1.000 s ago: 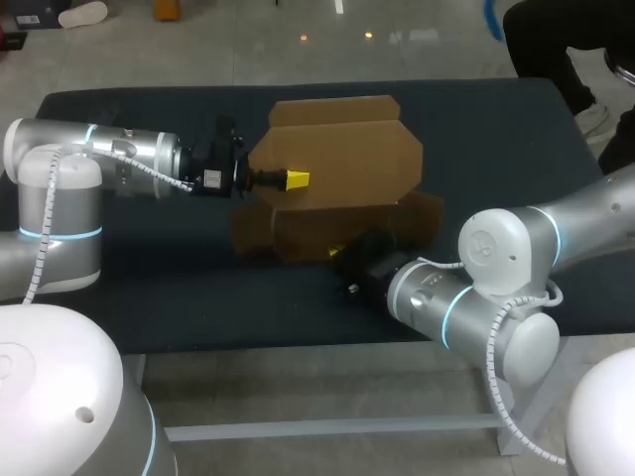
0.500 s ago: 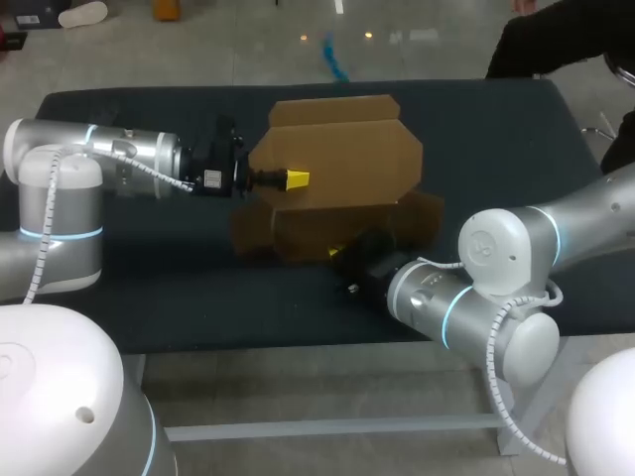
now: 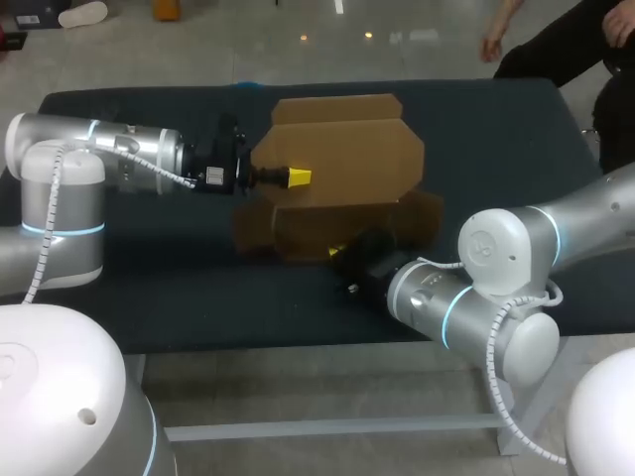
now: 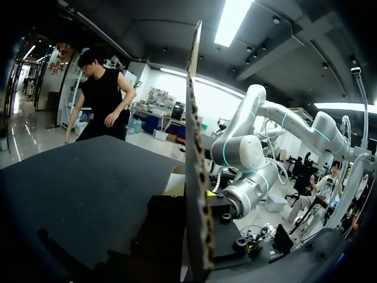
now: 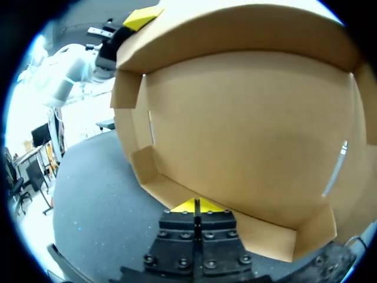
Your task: Assemble the packaging by folding the flat box into shape, placing the metal phone stand inside, and closing the box properly
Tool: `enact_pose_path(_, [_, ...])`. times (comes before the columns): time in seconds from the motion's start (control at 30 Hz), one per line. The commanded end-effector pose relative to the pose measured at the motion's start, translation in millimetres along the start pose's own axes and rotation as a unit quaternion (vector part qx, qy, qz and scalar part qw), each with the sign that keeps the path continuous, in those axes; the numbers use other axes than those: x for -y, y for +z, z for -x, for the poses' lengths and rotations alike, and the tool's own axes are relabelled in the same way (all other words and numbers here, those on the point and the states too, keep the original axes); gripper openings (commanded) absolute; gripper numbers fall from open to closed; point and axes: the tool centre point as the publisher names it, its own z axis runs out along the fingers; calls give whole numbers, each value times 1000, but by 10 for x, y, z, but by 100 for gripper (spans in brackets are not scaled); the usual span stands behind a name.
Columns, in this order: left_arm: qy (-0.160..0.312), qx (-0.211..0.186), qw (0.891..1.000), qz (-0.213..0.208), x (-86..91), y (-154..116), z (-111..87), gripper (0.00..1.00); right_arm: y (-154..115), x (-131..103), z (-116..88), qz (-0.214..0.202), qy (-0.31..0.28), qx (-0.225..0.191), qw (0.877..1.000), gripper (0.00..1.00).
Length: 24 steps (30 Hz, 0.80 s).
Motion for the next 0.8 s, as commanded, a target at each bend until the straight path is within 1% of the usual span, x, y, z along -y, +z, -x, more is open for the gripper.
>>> enact_pose_path(0.03, [0, -2, 1000, -2, -32, 11, 17, 0, 12, 22, -25, 2, -1, 4, 1000, 0])
enact_pose_path(0.53, [0, 0, 1000, -2, -31, -3, 20, 0, 12, 22, -25, 2, -1, 4, 1000, 0])
enact_pose_path(0.67, [0, 0, 1000, -2, -31, -3, 20, 0, -48, -10, -57, 9, -2, 0, 1000, 0])
enact_pose_path(0.8, [0, 0, 1000, -2, -31, -3, 20, 0, -169, -56, -112, 16, -9, -5, 1000, 0])
